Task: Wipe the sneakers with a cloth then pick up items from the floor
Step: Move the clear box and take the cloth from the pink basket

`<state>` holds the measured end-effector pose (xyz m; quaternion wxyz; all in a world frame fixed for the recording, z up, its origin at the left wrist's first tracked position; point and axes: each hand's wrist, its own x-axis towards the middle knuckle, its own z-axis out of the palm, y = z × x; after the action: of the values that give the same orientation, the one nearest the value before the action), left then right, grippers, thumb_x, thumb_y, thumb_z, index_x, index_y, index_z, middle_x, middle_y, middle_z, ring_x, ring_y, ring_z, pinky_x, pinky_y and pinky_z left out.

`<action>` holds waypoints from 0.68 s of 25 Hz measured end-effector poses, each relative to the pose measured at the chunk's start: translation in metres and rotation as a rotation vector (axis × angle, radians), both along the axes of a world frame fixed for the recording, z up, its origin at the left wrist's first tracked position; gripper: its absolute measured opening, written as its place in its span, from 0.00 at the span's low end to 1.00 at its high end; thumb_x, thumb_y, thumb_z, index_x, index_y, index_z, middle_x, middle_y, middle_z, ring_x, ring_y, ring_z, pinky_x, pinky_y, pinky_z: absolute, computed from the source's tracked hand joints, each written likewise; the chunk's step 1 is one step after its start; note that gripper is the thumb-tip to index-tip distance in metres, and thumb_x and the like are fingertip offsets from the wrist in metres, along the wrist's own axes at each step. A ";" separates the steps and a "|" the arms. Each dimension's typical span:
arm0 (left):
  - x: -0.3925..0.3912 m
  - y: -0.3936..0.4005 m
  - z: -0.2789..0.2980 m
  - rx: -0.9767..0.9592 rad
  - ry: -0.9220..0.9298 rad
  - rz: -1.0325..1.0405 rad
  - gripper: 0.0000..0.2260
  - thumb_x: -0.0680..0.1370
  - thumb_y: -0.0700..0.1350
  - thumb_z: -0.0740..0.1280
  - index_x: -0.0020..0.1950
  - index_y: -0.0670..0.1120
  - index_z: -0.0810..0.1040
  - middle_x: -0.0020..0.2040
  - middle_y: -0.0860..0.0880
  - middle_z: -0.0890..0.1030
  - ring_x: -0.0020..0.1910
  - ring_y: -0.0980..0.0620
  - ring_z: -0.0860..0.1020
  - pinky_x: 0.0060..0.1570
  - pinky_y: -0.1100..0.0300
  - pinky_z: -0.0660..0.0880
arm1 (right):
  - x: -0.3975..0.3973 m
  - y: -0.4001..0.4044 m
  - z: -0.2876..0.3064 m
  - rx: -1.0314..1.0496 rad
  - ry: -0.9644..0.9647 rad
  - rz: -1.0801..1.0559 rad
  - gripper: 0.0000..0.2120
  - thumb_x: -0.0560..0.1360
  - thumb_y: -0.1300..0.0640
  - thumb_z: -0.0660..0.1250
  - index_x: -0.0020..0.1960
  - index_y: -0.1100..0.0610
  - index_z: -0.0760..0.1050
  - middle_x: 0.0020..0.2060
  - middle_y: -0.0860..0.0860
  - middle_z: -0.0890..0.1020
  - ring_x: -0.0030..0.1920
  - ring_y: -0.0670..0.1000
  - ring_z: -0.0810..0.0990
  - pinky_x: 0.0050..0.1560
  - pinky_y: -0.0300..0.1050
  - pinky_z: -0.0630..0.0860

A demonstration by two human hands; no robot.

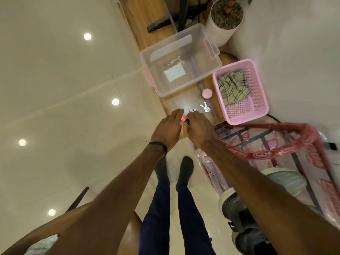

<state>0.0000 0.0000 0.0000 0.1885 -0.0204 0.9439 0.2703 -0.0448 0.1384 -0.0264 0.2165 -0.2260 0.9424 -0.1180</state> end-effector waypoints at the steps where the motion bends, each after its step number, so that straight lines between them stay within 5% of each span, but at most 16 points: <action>1: 0.000 0.001 -0.005 0.002 -0.019 -0.005 0.25 0.82 0.39 0.63 0.79 0.40 0.60 0.77 0.41 0.66 0.72 0.43 0.70 0.71 0.53 0.67 | 0.001 -0.001 -0.004 0.032 -0.019 0.011 0.14 0.79 0.57 0.68 0.63 0.60 0.74 0.58 0.58 0.79 0.56 0.55 0.78 0.57 0.47 0.75; 7: 0.010 0.002 -0.028 0.141 -0.053 0.096 0.20 0.82 0.42 0.64 0.74 0.43 0.67 0.71 0.46 0.71 0.61 0.45 0.78 0.61 0.53 0.76 | -0.006 -0.009 -0.013 0.076 -0.058 -0.007 0.19 0.78 0.54 0.69 0.66 0.59 0.71 0.61 0.57 0.77 0.60 0.55 0.78 0.60 0.47 0.75; 11: 0.013 -0.006 -0.009 0.207 -0.026 0.149 0.19 0.83 0.45 0.64 0.74 0.46 0.68 0.71 0.49 0.72 0.61 0.48 0.78 0.60 0.55 0.77 | -0.014 -0.010 -0.003 0.065 -0.086 -0.013 0.14 0.79 0.52 0.68 0.62 0.57 0.74 0.55 0.54 0.80 0.55 0.52 0.80 0.50 0.41 0.75; 14: -0.001 -0.022 0.029 0.262 0.155 0.276 0.15 0.83 0.48 0.63 0.69 0.49 0.74 0.65 0.52 0.78 0.57 0.54 0.79 0.57 0.56 0.78 | -0.027 -0.010 0.028 -0.128 -0.140 -0.218 0.08 0.76 0.51 0.70 0.50 0.54 0.76 0.42 0.47 0.78 0.42 0.47 0.80 0.38 0.34 0.69; 17: -0.027 -0.051 0.074 0.333 0.372 0.525 0.11 0.83 0.48 0.65 0.64 0.49 0.77 0.57 0.56 0.81 0.53 0.59 0.79 0.51 0.64 0.77 | -0.058 -0.025 0.076 -0.447 0.055 -0.433 0.09 0.73 0.51 0.74 0.47 0.53 0.77 0.38 0.47 0.79 0.37 0.45 0.77 0.37 0.35 0.72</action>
<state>-0.0273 -0.0509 0.0742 -0.0616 -0.1816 0.8678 0.4585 -0.1031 0.1131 0.0498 0.1056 -0.0652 0.9248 -0.3595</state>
